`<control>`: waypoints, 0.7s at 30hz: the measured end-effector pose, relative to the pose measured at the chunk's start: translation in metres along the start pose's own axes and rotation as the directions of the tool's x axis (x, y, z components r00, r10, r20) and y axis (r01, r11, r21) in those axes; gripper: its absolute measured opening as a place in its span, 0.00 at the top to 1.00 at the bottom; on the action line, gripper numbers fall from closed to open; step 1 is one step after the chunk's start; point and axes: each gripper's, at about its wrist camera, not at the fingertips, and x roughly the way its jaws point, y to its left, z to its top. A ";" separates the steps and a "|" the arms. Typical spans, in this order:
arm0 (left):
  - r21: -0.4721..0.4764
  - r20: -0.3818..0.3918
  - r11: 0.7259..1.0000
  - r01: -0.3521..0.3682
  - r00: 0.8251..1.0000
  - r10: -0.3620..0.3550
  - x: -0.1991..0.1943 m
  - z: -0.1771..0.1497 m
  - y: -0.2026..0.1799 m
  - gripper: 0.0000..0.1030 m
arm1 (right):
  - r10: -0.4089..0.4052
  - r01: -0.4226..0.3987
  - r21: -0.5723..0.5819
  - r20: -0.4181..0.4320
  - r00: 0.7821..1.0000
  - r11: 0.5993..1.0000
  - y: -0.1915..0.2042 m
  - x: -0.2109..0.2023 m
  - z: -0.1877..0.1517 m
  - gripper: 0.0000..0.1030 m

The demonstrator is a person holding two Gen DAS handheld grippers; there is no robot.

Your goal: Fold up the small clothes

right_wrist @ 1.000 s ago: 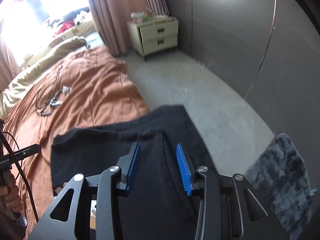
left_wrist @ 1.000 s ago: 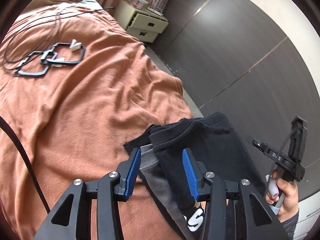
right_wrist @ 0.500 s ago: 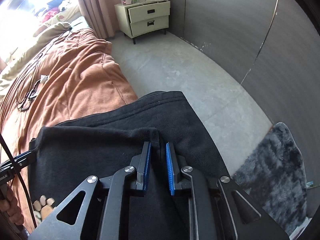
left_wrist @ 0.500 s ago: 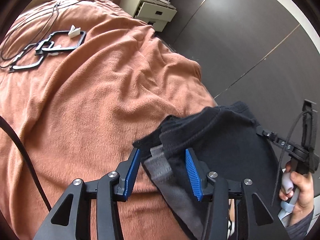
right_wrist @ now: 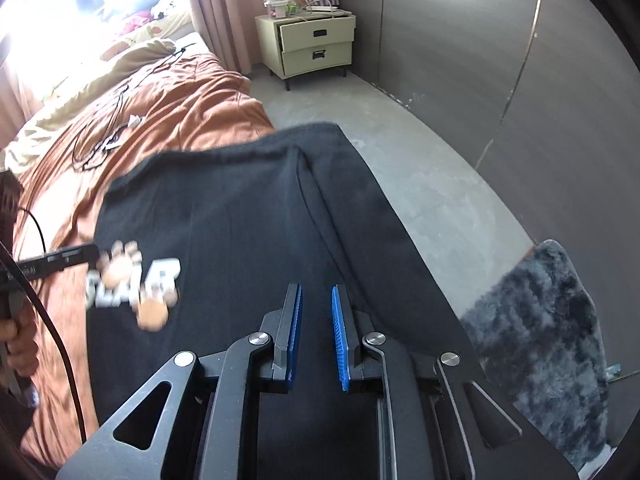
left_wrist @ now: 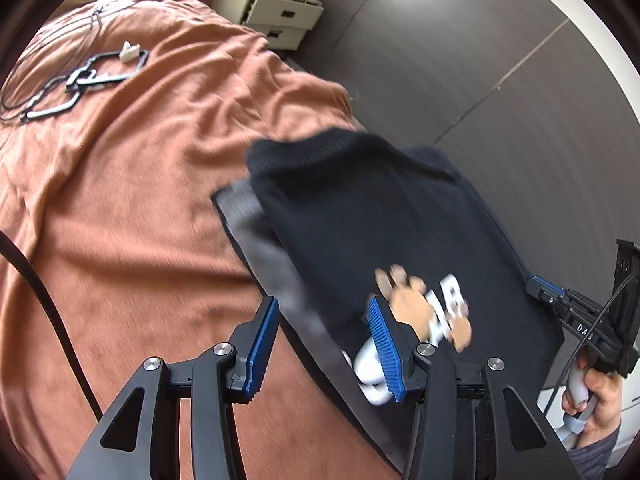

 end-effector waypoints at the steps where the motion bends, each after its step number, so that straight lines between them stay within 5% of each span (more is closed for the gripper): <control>1: 0.006 -0.007 1.000 0.003 1.000 -0.003 0.000 -0.005 -0.004 0.52 | -0.010 0.010 0.001 0.002 1.000 1.000 -0.001 -0.007 -0.007 0.89; 8: 0.044 -0.047 0.999 0.015 0.999 -0.013 0.004 -0.041 -0.025 0.52 | -0.021 0.019 0.042 0.034 0.999 0.999 -0.014 -0.024 -0.049 0.90; 14: 0.034 -0.060 0.999 0.026 0.998 -0.024 -0.004 -0.061 -0.037 0.52 | -0.122 0.121 0.070 0.013 0.992 0.990 -0.003 -0.006 -0.051 0.91; 21: 0.039 0.002 0.999 0.028 1.000 -0.028 -0.056 -0.084 -0.046 0.52 | -0.098 0.090 0.125 0.056 0.994 0.988 0.016 -0.064 -0.057 0.87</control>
